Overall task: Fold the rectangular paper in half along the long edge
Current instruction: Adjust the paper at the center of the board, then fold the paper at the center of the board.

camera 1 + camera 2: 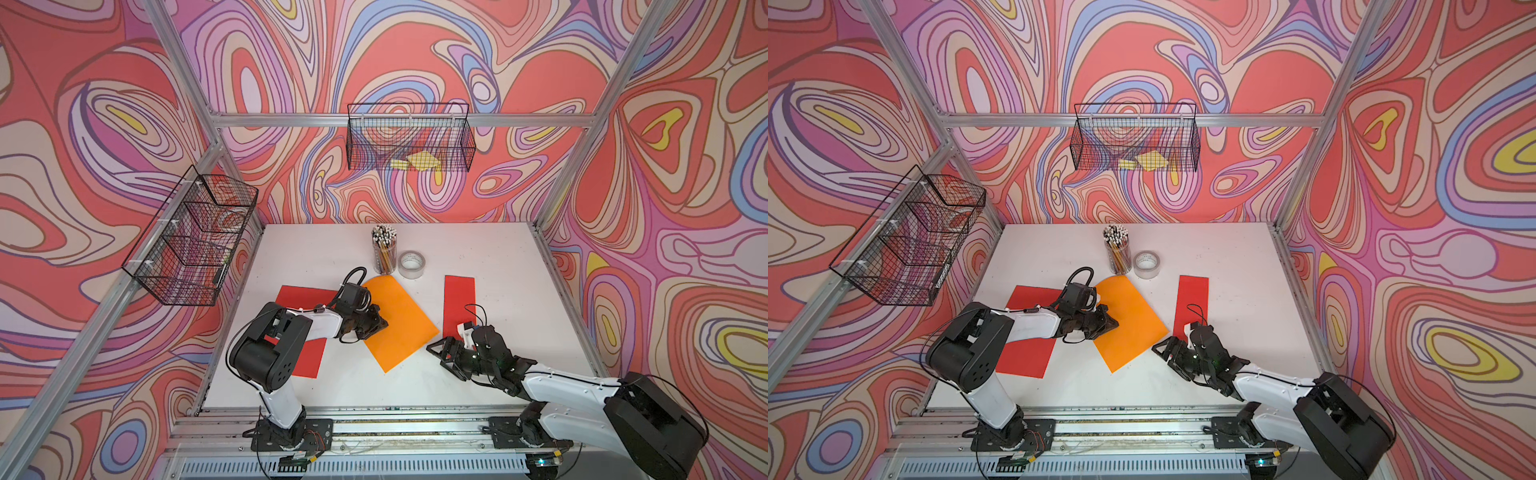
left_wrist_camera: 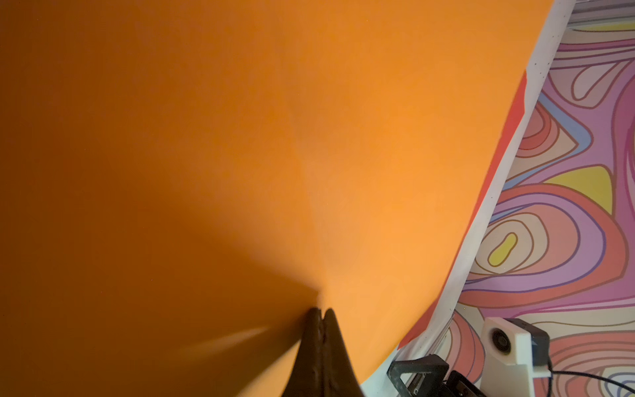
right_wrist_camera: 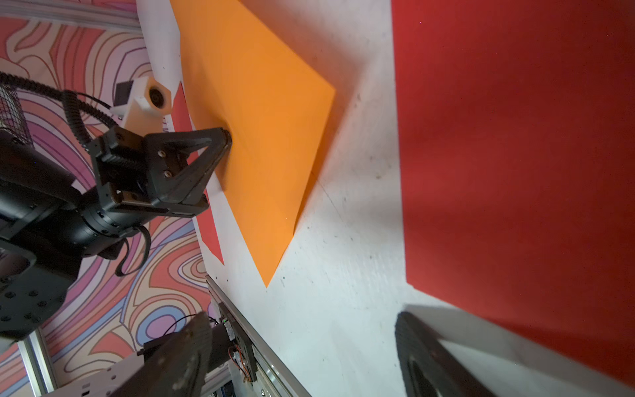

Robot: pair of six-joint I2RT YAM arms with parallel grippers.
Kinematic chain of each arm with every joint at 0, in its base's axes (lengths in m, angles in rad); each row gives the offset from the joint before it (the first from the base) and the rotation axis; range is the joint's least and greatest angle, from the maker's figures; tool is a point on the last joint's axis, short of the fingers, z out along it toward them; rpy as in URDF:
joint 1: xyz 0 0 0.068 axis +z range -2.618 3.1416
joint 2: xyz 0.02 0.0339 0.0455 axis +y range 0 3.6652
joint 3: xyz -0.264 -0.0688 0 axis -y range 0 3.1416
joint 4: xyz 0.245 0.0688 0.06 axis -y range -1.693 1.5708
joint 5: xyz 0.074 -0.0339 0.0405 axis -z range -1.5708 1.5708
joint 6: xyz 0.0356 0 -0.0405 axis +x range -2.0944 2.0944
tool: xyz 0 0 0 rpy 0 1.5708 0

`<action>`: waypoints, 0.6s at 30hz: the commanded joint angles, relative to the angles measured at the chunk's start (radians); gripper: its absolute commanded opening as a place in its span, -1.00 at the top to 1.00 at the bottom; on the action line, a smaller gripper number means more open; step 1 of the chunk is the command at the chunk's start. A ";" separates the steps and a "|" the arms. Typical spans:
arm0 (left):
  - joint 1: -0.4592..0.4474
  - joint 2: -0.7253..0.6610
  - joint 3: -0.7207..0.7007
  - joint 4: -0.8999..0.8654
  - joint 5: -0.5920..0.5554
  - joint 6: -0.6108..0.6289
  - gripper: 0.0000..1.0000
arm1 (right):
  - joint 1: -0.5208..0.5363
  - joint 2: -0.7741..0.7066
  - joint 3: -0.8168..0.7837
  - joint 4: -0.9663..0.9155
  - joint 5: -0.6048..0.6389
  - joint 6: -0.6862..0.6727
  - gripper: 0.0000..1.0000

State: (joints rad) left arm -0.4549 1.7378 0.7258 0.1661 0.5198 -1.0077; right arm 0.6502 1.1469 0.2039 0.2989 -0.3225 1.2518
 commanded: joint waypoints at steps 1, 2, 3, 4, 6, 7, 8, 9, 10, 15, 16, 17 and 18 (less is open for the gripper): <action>-0.021 0.040 -0.042 -0.101 -0.072 -0.034 1.00 | 0.006 0.029 0.036 0.023 0.088 0.024 -0.73; -0.021 0.033 -0.039 -0.109 -0.076 -0.031 1.00 | 0.009 0.058 0.055 0.034 0.083 0.016 -0.73; -0.022 0.026 -0.037 -0.118 -0.080 -0.027 1.00 | 0.011 0.084 0.067 0.046 0.083 0.012 -0.72; -0.022 0.018 -0.034 -0.129 -0.083 -0.023 1.00 | 0.012 0.115 0.079 0.060 0.084 0.013 -0.72; -0.022 0.007 -0.031 -0.152 -0.086 -0.011 1.00 | 0.012 0.173 0.091 0.111 0.081 0.013 -0.72; -0.022 0.001 -0.032 -0.164 -0.089 -0.005 1.00 | 0.012 0.206 0.105 0.127 0.073 0.007 -0.72; -0.022 -0.005 -0.036 -0.170 -0.093 -0.003 1.00 | 0.012 0.237 0.121 0.141 0.068 -0.003 -0.72; -0.023 -0.010 -0.038 -0.174 -0.097 0.000 1.00 | 0.012 0.262 0.133 0.158 0.059 -0.014 -0.71; -0.022 -0.014 -0.039 -0.182 -0.099 0.003 1.00 | 0.013 0.291 0.149 0.166 0.051 -0.027 -0.71; -0.022 -0.016 -0.037 -0.191 -0.094 0.012 1.00 | 0.011 0.363 0.225 0.135 0.055 -0.084 -0.70; -0.023 -0.015 -0.037 -0.192 -0.094 0.014 1.00 | 0.012 0.367 0.231 0.137 0.055 -0.093 -0.70; -0.023 -0.013 -0.037 -0.191 -0.092 0.016 1.00 | 0.012 0.367 0.236 0.127 0.060 -0.098 -0.70; -0.022 -0.013 -0.037 -0.191 -0.091 0.017 1.00 | 0.011 0.363 0.236 0.118 0.065 -0.101 -0.70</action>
State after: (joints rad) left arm -0.4698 1.7084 0.7246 0.1123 0.4812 -1.0046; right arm 0.6559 1.5040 0.4286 0.4480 -0.2764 1.1931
